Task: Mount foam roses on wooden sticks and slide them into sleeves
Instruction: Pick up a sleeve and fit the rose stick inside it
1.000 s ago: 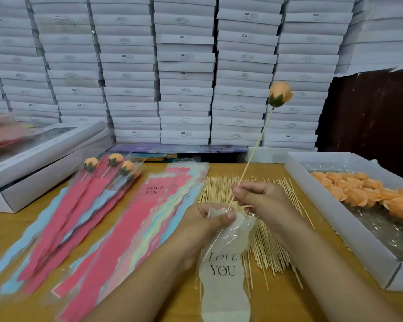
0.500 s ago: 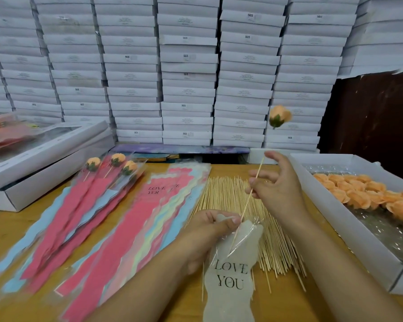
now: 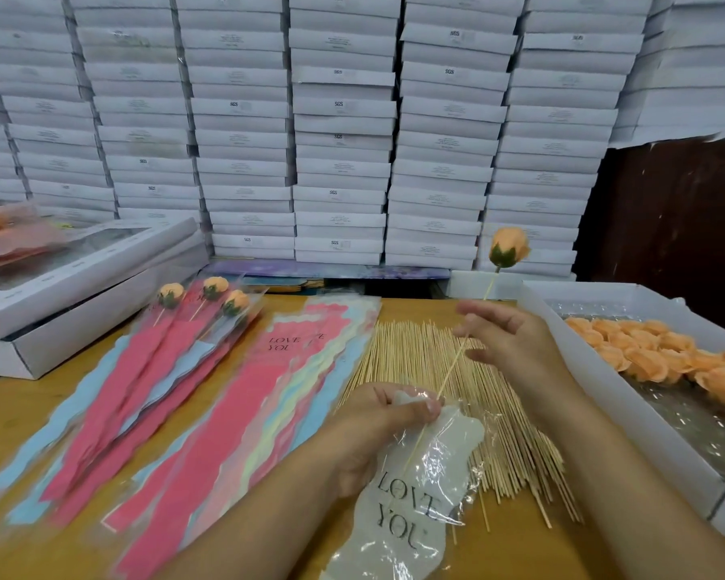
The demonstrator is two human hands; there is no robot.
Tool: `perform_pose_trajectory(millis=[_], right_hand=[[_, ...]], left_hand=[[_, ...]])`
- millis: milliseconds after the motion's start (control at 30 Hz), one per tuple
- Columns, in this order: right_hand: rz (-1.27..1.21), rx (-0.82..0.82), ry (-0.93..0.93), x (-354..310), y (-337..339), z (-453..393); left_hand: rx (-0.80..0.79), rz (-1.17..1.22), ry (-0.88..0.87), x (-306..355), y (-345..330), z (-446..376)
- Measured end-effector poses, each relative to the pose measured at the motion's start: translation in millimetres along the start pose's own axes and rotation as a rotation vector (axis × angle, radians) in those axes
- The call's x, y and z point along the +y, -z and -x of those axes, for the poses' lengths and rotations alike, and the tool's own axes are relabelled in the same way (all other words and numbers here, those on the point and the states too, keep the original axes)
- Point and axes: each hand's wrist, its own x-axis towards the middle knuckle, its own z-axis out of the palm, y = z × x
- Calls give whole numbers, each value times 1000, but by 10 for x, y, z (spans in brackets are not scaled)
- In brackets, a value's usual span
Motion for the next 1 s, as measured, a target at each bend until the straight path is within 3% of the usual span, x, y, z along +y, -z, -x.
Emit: perform_pose_trajectory(millis=[67,300,500,767,833,967,1000], right_hand=[[6,-16,-6,-1,16,20],[111,-361,-56,162,-32,365],[-49,-182,-56,91,67,267],[-3,-371,-92,265,38,433],[-83,-281,-77,250,83,405],[-117,122,-70,233,210,321],[-106,159,-74,243,226,303]], left_hand=[[35,7,2,12,9,2],[51,74,33,55,20,27],[78,42,52,47,6,25],[79,33,48,73,-20,57],[73,51,47,79,-22,64],[48,40,54,86,5,68],[39,19,61,81,11,70]])
